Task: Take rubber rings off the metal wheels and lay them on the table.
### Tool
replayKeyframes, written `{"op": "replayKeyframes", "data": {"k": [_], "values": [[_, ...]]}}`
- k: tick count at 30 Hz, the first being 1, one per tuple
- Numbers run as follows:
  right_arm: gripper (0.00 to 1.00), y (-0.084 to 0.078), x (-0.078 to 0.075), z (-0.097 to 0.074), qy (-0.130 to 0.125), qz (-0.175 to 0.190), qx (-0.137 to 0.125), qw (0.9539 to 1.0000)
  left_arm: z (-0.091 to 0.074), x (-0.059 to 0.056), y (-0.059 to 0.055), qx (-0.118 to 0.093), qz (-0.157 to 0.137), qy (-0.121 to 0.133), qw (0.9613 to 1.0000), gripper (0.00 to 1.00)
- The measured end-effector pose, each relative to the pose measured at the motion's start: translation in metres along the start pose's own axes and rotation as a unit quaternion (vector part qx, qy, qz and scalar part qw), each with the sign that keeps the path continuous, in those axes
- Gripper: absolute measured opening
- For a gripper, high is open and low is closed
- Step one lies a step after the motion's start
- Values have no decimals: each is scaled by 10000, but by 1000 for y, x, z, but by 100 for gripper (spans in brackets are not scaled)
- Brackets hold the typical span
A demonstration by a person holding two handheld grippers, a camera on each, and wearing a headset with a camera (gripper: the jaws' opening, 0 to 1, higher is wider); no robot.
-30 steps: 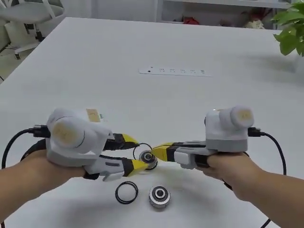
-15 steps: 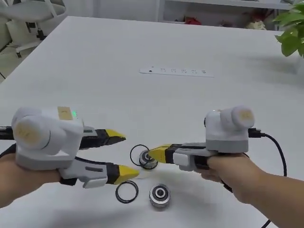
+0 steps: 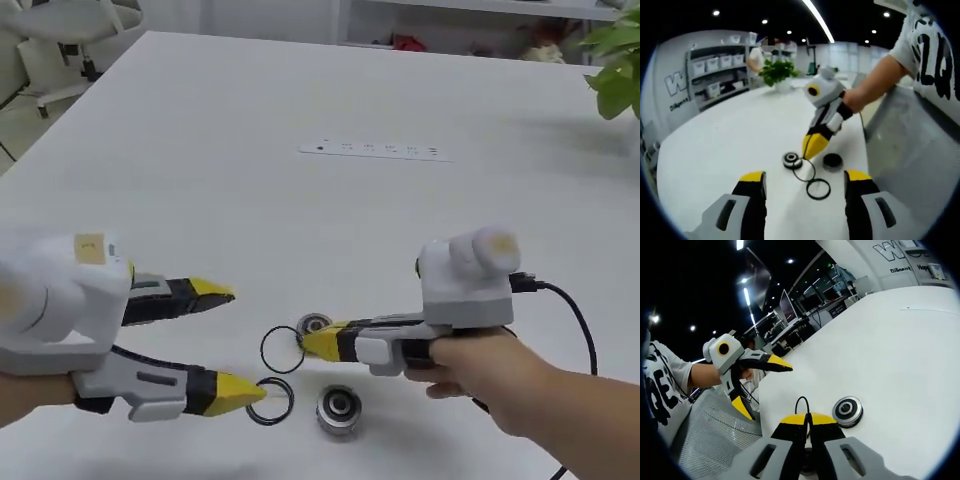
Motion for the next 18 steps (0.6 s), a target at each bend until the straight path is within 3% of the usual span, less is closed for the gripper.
{"op": "replayKeyframes", "data": {"k": [18], "values": [[0, -19, 13, 12, 230, -44, 649, 9976, -12, -8, -12, 110, -39, 7, 9999, 68]]}}
Point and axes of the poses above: the centre of the closed fingertips' face, and the gripper's own axes: z roughly forward along the fingers, x roughly to its left, y roughly out of its top, the point moved 6 cm from there along -z, roughly backward along the fingers, and after that the axes turned 11 degrees about -y, right-handed, at the moved point
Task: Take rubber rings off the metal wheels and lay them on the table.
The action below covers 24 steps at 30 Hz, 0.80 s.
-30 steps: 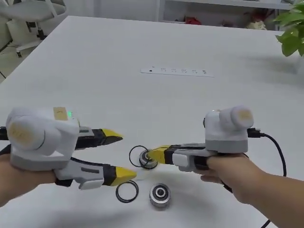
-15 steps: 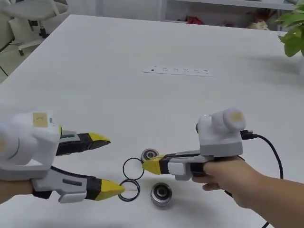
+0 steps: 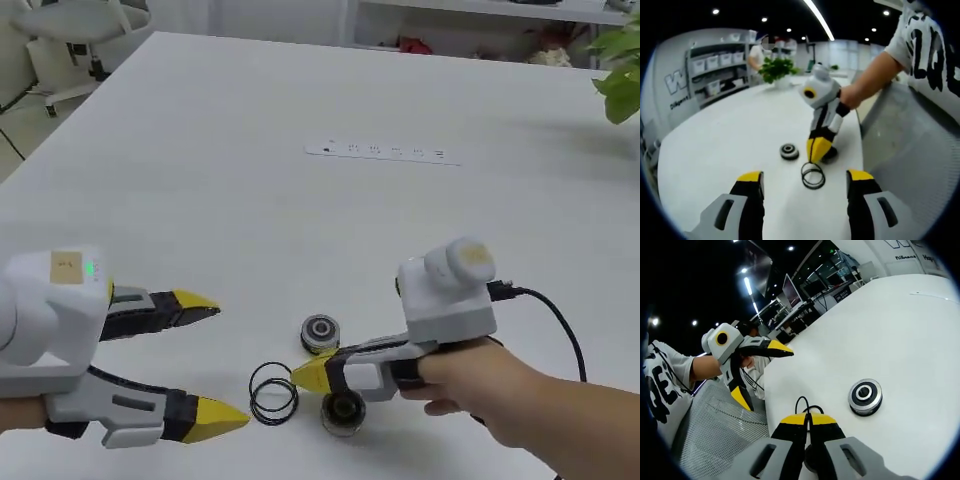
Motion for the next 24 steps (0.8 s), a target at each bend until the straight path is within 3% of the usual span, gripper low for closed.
{"op": "replayKeyframes", "data": {"k": [9, 24], "values": [[0, -7, -3, 4, -41, -43, 220, 9997, 0, -1, -4, 51, -55, -19, 10000, 67], [2, -7, -2, 6, -220, -424, 187, 9987, 1, -3, -6, 68, -85, -16, 9999, 67]]}}
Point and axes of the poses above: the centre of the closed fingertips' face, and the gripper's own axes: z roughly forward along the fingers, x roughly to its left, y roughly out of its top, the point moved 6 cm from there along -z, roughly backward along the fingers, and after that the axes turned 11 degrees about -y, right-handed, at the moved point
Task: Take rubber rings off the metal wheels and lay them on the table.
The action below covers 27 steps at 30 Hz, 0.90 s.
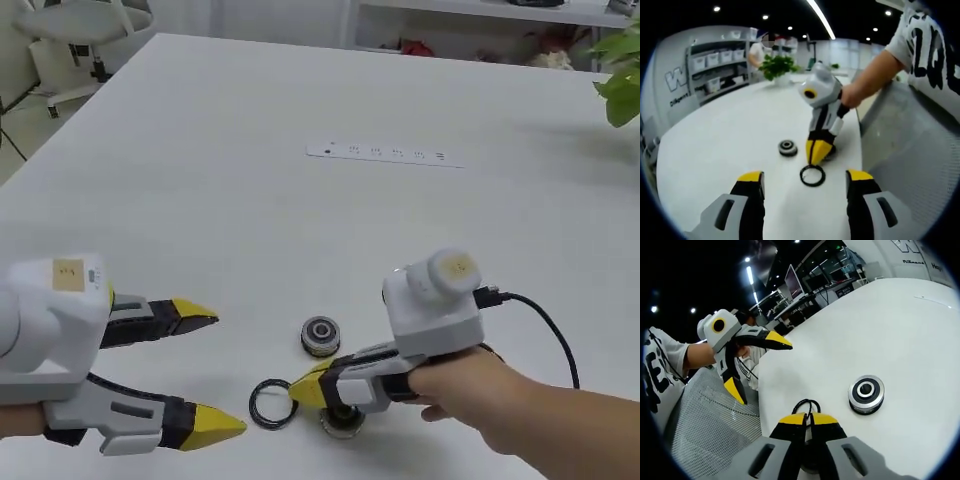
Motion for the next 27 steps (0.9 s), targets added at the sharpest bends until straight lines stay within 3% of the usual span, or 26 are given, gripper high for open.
{"op": "replayKeyframes", "data": {"k": [14, 27], "values": [[12, 11, -4, -9, -126, -223, -274, 9993, -1, 5, 2, 7, -18, 46, 10000, 65], [28, 26, -17, -28, -457, -644, -724, 9942, 8, 22, 16, -98, 30, 102, 9999, 64]]}}
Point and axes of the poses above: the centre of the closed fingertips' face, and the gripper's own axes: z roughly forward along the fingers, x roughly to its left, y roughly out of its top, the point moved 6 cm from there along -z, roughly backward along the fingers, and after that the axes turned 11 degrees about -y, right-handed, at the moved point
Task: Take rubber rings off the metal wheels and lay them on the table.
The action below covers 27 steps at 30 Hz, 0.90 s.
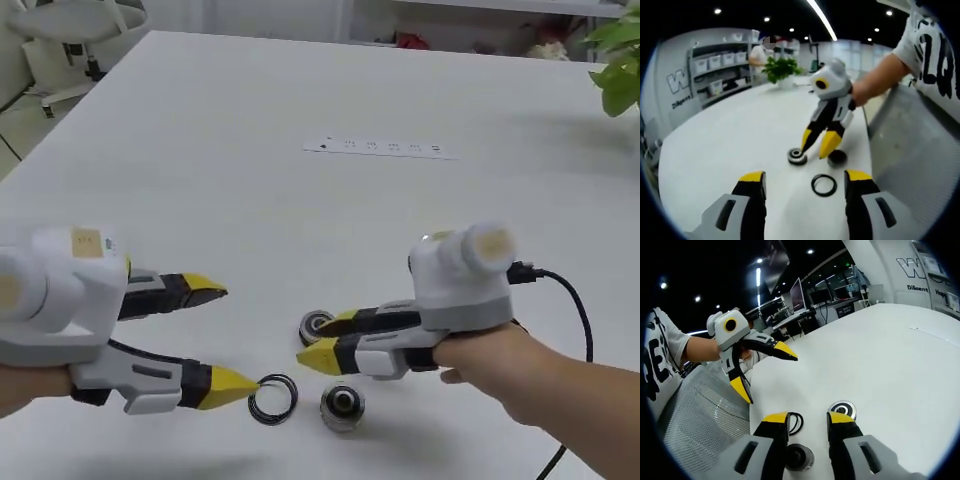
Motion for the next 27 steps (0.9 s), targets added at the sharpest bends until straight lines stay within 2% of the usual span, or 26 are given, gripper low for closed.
{"op": "replayKeyframes", "data": {"k": [8, 17, 27], "values": [[36, 3, -14, -7, -201, -166, -262, 9993, 8, 10, 3, 34, 28, -21, 10000, 63], [29, -6, -30, -11, -346, -354, -145, 9987, 19, 19, 5, 26, -43, -63, 10000, 61], [24, -15, -41, -7, -395, -591, -100, 9974, 37, 27, 5, 47, -185, -119, 9997, 52]]}}
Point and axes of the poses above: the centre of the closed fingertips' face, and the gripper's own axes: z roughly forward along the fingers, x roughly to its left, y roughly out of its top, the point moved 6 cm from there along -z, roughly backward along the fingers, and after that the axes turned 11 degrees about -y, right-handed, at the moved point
